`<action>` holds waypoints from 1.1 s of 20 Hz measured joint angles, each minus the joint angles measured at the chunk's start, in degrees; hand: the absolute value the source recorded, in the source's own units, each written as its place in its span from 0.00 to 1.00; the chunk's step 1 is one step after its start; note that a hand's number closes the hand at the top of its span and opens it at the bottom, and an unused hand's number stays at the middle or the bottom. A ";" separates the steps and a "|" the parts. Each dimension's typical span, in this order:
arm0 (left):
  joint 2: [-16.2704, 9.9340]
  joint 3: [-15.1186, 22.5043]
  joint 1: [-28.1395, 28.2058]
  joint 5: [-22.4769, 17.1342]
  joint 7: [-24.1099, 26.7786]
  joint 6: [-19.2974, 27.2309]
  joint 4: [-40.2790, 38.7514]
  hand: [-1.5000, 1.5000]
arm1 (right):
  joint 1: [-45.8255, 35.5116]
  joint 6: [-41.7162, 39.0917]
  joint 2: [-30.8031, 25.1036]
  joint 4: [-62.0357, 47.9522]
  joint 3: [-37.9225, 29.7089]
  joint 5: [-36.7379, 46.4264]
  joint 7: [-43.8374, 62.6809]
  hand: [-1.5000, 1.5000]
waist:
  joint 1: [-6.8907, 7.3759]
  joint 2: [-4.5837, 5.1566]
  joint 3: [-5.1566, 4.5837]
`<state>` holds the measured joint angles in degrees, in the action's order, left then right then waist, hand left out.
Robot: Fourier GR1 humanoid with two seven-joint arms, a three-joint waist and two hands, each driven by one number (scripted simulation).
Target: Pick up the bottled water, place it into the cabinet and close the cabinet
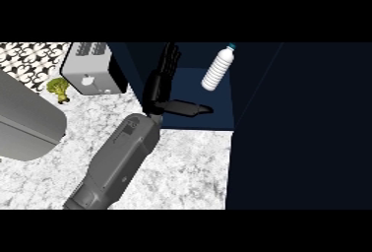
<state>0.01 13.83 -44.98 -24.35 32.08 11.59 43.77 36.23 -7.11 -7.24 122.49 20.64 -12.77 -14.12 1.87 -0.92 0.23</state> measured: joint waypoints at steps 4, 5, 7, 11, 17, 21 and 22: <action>-0.02 3.05 8.86 -0.60 -2.72 2.01 11.61 0.00 | 0.36 1.08 0.64 0.78 1.26 0.92 0.60 0.00 | 0.95 -0.30 -0.07; -0.49 3.85 11.54 -0.68 -3.39 2.05 14.95 0.00 | 0.40 1.19 0.65 0.83 1.63 1.33 0.59 0.00 | 1.01 -0.30 -0.08; -1.57 5.24 16.40 -0.95 -5.76 3.10 22.65 0.00 | 0.23 1.69 0.79 1.42 2.07 1.68 1.26 0.00 | 1.11 -0.28 -0.12; -3.88 9.59 26.71 -0.48 -10.42 5.40 38.25 0.00 | 0.42 1.52 -0.36 2.71 2.85 3.20 1.77 0.00 | 0.92 -0.22 -0.16; -8.97 15.16 41.83 0.86 -13.81 7.46 58.33 0.00 | -1.26 -1.27 -4.54 3.76 5.52 6.95 4.62 1.00 | 0.42 0.14 -0.20; -13.71 15.10 51.28 0.81 -13.62 7.68 68.73 0.00 | -2.46 -3.38 -7.64 5.06 7.53 9.35 6.63 1.00 | 0.30 0.43 -0.19; -14.86 15.02 53.91 0.74 -12.84 7.31 70.81 0.00 | -2.79 -3.71 -7.99 5.20 8.55 10.23 6.91 1.00 | 0.33 0.50 -0.19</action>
<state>-14.84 28.85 8.94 -23.61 19.24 18.90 114.58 33.44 -10.82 -15.23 127.70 29.19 -2.54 -7.20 2.19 -0.43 0.04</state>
